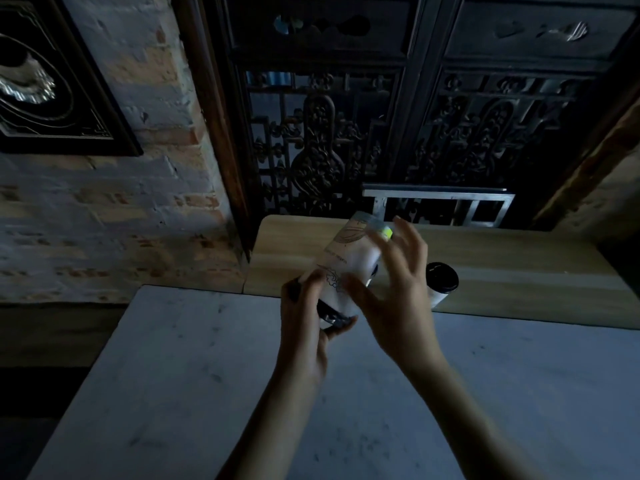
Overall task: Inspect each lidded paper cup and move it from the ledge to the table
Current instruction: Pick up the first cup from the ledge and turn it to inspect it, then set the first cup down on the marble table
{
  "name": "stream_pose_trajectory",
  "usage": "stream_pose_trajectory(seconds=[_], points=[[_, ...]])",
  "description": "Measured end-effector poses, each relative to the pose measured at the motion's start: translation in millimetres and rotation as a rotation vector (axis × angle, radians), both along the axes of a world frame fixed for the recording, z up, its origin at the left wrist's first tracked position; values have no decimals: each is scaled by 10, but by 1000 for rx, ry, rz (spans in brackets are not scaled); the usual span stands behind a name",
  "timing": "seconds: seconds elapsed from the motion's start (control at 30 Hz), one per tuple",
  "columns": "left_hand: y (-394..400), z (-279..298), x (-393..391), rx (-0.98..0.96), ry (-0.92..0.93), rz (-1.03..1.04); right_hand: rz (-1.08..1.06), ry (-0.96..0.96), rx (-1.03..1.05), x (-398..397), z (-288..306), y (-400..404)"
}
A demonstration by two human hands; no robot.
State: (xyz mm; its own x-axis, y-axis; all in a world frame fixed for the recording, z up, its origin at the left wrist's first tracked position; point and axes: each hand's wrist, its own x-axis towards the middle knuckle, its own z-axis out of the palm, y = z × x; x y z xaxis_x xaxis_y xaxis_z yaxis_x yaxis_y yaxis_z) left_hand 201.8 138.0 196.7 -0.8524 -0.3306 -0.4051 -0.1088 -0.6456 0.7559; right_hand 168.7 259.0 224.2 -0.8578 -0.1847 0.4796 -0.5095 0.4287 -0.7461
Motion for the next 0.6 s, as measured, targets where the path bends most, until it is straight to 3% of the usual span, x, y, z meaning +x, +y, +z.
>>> stream_pose_trajectory(seconds=[0.1,0.17,0.37,0.43,0.6], points=[[-42,-61,23,-116,20,-12,85,90,262,112,-123,-94],[-81,-75,44,-109,20,-14,157,20,306,157,-192,-151],[-319,-245,190,-119,81,-32,216,-392,-39,113,-324,-260],[-435,-355,235,-134,43,-39,250,-536,-196,93,-418,-308],[-753,-737,309,-135,-94,-39,267,-828,-335,98,-818,-509]])
